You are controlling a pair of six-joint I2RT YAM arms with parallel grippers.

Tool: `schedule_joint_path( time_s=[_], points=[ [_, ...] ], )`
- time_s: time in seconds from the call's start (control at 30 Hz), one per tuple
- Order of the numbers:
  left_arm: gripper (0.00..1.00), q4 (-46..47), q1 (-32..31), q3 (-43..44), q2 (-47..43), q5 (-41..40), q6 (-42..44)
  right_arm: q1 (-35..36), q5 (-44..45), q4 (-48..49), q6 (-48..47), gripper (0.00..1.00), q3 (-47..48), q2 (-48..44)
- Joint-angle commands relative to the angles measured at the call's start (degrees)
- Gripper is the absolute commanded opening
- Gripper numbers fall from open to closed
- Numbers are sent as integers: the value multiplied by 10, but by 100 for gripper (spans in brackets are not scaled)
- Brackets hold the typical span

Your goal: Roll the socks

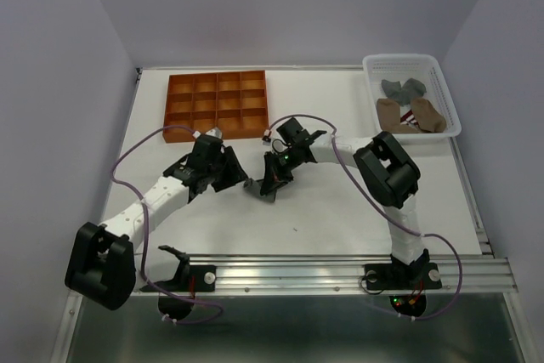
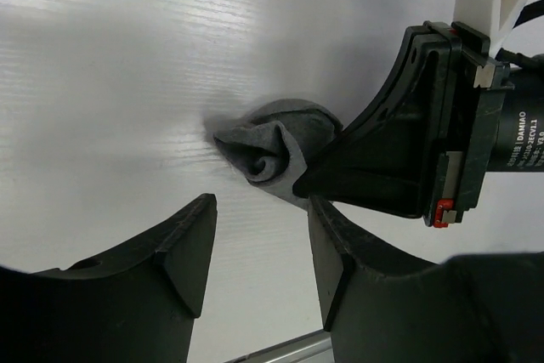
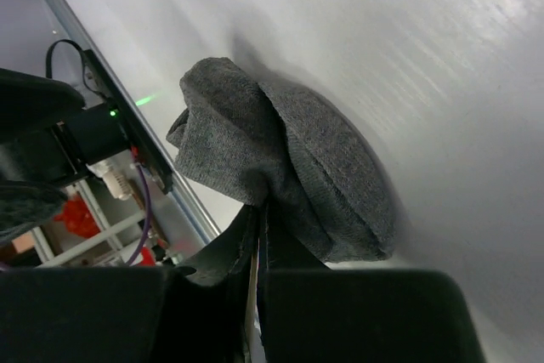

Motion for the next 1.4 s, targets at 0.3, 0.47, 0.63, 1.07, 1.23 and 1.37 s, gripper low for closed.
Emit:
schedule_joint_path(
  time_s=[0.3, 0.47, 0.63, 1.07, 1.23, 1.37],
  points=[
    [58, 79, -17, 8, 89, 41, 14, -27, -74, -4, 29, 1, 38, 38],
    [58, 90, -28, 21, 123, 38, 8, -27, -68, -5, 21, 1, 38, 36],
    [54, 91, -32, 35, 147, 21, 9, -27, -67, -4, 18, 4, 34, 44],
    [28, 82, -33, 60, 192, 5, -15, -27, -54, -7, -59, 24, 34, 7],
    [27, 62, -33, 69, 200, -5, -20, -27, 16, -11, -114, 29, 26, -39],
    [27, 46, -34, 82, 197, -9, -24, -27, 93, -10, -169, 29, -2, -113]
  ],
)
